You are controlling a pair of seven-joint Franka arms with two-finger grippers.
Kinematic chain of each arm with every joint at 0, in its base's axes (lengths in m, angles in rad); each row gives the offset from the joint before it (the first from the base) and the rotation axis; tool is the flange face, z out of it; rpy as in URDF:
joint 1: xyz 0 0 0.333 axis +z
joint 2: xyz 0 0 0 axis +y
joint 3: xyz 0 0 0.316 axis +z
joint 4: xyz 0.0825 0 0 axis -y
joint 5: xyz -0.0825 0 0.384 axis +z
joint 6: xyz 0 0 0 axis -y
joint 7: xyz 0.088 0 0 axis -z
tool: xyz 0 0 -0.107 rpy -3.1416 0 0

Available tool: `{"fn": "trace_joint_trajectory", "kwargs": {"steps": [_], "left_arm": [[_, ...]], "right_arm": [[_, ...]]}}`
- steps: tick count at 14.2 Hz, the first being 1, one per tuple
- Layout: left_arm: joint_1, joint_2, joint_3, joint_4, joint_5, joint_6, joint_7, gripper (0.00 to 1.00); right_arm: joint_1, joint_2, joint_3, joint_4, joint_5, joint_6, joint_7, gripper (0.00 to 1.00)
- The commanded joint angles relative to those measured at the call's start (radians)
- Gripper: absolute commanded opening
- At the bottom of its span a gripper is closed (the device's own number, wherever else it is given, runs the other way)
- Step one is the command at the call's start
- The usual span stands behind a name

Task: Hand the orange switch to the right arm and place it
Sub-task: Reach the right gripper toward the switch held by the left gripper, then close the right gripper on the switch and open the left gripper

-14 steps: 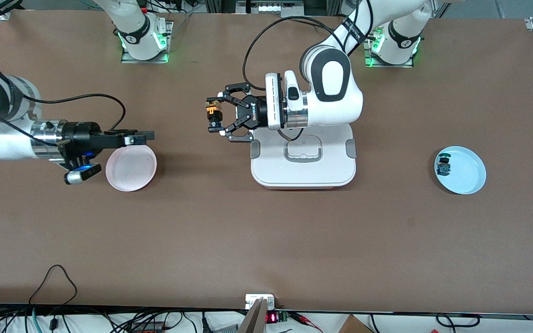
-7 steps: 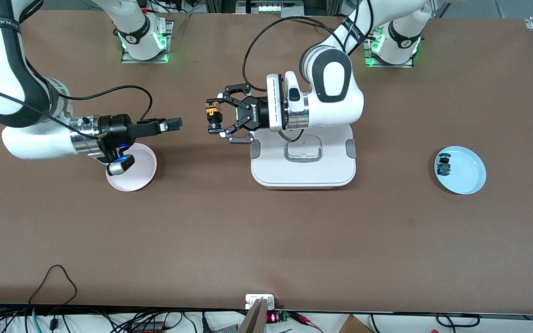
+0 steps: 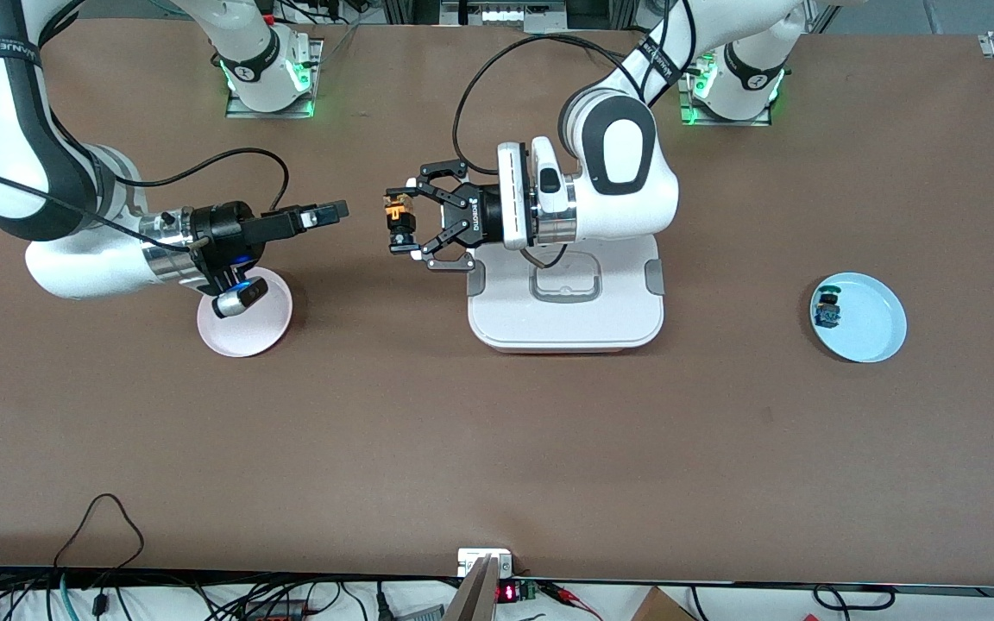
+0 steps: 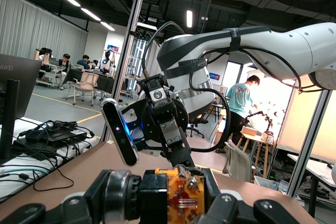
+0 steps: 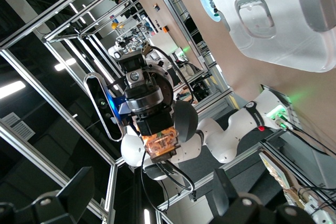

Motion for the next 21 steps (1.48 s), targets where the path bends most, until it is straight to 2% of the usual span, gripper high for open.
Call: {"fn": "trace_joint_trajectory", "kwargs": {"steps": [1,7,11,17,21], "left_arm": [[-0.008,0.013,0.001,0.028,-0.045,0.008,0.026,0.00],[-0.009,0.013,0.001,0.028,-0.047,0.008,0.024,0.00],[-0.043,0.012,0.002,0.028,-0.126,0.011,0.004,0.00],[-0.049,0.015,0.004,0.046,-0.123,0.041,0.009,0.00],[-0.048,0.013,0.005,0.046,-0.123,0.041,0.009,0.00]], "right_arm": [[0.021,-0.007,-0.005,-0.031,0.056,0.008,-0.020,1.00],[0.076,-0.009,-0.003,-0.028,0.082,0.094,-0.020,1.00],[0.087,-0.009,-0.003,-0.026,0.098,0.111,-0.020,1.00],[0.104,-0.009,-0.005,-0.028,0.111,0.125,-0.019,0.98],[0.103,-0.010,-0.005,-0.031,0.110,0.113,-0.016,0.91]]}}
